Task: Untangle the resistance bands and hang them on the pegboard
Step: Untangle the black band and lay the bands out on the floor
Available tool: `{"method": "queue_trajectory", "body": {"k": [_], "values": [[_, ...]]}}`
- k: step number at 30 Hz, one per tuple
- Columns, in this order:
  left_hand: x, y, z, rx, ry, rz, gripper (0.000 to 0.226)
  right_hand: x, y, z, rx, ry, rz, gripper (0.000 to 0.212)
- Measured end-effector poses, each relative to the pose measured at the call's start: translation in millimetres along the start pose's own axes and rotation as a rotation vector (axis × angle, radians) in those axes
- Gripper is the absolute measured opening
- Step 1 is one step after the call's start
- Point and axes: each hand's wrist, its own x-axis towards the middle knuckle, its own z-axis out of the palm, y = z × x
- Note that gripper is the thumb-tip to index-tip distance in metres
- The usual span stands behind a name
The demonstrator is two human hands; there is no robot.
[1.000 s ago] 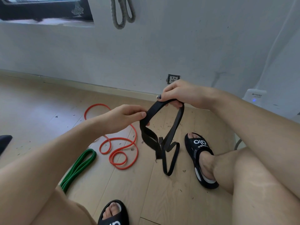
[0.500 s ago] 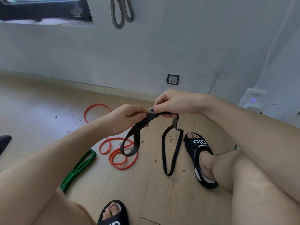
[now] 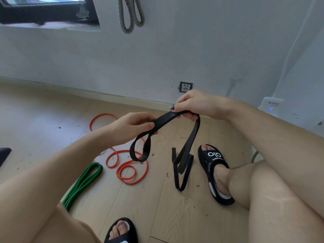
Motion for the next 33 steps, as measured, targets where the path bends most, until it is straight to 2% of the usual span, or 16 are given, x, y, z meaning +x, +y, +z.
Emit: {"method": "queue_trajectory", "body": {"k": [9,16,20,27,33], "values": [[-2,2,0,-0.088,0.038,0.039,0.022,0,-14,20,-0.08,-0.133,-0.025,0.035],[-7,0,1,-0.234,-0.042,-0.022,0.021,-2,-12,5,-0.024,-0.043,-0.073,0.041],[-6,-2,-1,-0.301,0.033,0.018,0.009,-7,-9,-1,-0.003,-0.054,-0.058,0.036],[-4,-4,-4,-0.397,0.103,0.036,0.011,0,-10,10,-0.049,-0.122,-0.024,0.037],[-2,-6,-4,-0.487,0.113,0.017,0.039,2,-11,12,-0.02,-0.109,-0.046,0.034]]}}
